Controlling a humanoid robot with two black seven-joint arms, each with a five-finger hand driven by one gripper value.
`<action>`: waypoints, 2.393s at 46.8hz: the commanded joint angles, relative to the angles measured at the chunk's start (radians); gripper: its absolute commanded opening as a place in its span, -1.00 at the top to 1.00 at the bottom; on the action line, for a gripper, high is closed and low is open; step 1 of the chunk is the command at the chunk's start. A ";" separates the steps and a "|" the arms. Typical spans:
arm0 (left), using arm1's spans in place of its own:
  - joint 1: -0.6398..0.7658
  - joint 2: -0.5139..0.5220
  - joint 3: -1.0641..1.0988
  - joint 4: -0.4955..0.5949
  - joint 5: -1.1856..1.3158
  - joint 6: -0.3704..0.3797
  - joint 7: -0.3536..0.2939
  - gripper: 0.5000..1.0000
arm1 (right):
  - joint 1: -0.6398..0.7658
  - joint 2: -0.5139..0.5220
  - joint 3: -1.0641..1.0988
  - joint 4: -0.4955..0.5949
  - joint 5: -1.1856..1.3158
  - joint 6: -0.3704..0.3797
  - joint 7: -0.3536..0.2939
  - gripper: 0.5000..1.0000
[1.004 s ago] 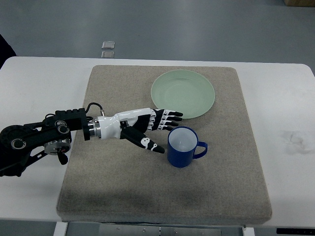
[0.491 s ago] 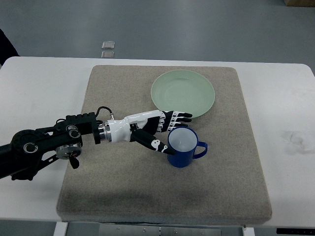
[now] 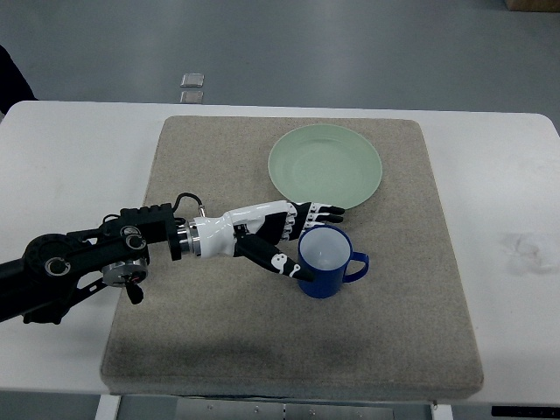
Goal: Place cup left of plate with left hand
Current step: 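Lower the left hand beside the blue mug, fingers around its body, then close the left hand fingers around the blue mug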
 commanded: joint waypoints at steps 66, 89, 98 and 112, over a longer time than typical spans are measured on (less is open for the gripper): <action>-0.007 -0.079 0.000 0.084 0.015 0.005 0.003 -0.95 | 0.000 0.000 0.000 0.000 0.000 0.000 0.000 -0.73; -0.011 -0.079 0.000 0.084 0.015 0.004 0.005 -0.58 | 0.000 0.000 0.000 0.000 0.000 0.000 0.000 -0.73; -0.013 -0.079 0.000 0.084 0.015 0.004 0.008 -0.56 | 0.000 0.000 0.000 0.000 0.000 0.000 0.000 -0.73; -0.014 -0.084 -0.003 0.084 0.021 0.005 0.006 -0.17 | 0.000 0.000 0.000 0.000 0.000 0.000 0.000 -0.73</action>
